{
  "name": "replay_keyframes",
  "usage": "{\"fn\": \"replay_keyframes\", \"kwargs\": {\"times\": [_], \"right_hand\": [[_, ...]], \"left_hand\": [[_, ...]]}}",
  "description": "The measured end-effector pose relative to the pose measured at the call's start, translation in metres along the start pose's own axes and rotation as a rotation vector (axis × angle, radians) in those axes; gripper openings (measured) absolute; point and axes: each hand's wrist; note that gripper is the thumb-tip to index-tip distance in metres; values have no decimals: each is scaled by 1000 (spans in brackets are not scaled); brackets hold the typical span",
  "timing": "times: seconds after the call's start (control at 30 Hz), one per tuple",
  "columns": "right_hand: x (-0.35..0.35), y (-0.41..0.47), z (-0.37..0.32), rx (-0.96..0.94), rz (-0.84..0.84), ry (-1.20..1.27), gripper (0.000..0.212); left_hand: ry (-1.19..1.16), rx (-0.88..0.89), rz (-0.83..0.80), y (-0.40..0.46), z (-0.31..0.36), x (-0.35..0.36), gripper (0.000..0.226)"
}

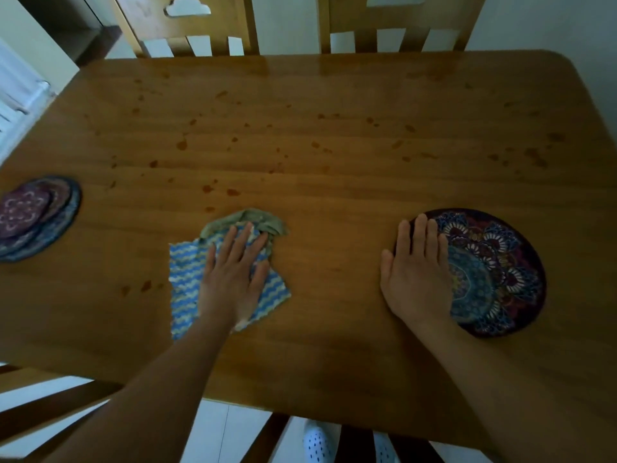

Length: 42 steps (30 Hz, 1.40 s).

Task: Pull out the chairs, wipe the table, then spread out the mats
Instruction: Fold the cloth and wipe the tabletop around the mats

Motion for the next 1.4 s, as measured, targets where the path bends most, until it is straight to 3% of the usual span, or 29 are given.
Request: {"fn": "replay_keyframes", "kwargs": {"times": [0.13, 0.4, 0.53, 0.63, 0.73, 1.03, 1.23, 1.3, 1.4], "right_hand": [[1, -1, -1, -2, 25, 5, 63], [-3, -1, -1, 19, -28, -29, 63], [-10, 0, -19, 70, -57, -14, 60], [-3, -11, -66, -65, 4, 29, 58], [17, -23, -122, -191, -37, 98, 59], [43, -30, -143, -179, 19, 124, 53], [46, -29, -145, -171, 51, 101, 55], [46, -28, -146, -171, 59, 102, 52], [47, -26, -145, -156, 48, 122, 50]], "left_hand": [[7, -110, -17, 33, -2, -5, 56], [-5, -116, -18, 44, 6, -5, 55], [2, 109, 17, 11, 27, -1, 59], [33, 364, 21, -29, 26, 3, 55], [52, 446, 15, -53, -10, 5, 51], [-35, 74, 3, -17, -148, 0, 53], [-52, -180, 0, 45, -129, -2, 55], [-50, -167, 2, 51, -111, -2, 55], [-68, -5, 9, 40, -76, -4, 54]]}}
Point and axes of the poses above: each hand's wrist, its own y-axis towards the middle knuckle, its own x-axis out of the palm, z = x × y, and after that the axes turned 8 degrees about y, right-handed
